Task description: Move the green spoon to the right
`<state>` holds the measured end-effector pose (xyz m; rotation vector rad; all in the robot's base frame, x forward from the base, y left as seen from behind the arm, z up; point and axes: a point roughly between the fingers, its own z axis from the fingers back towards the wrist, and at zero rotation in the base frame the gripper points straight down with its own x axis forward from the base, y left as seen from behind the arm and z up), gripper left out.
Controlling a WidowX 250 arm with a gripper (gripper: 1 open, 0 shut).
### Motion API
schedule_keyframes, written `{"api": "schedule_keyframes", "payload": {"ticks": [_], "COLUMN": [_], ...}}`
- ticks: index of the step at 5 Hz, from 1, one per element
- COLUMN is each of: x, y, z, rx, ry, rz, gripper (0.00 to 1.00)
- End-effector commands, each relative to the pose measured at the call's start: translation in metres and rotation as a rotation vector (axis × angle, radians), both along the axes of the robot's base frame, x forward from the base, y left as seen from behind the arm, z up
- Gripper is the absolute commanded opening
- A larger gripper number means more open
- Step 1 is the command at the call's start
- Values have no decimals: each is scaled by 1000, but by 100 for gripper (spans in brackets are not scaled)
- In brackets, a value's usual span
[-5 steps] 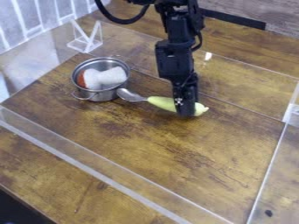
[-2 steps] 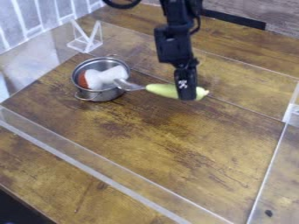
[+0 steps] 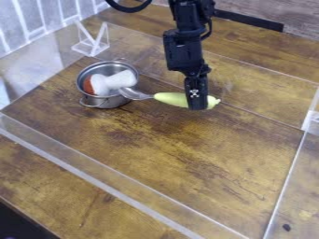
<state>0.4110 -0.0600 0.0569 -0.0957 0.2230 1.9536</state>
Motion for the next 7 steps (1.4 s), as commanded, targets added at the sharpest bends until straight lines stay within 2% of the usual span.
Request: {"api": "schedule_keyframes", "payload": {"ticks": [1, 3, 5, 7], "x": [5, 8, 12, 9], "y": [5, -1, 28, 24], "z": [35, 47, 31, 3], "rx": [-3, -4, -9, -23], "ry": [-94, -100, -105, -102], "rz": [57, -25, -21, -27], "gripper": [100, 100, 100, 100]}}
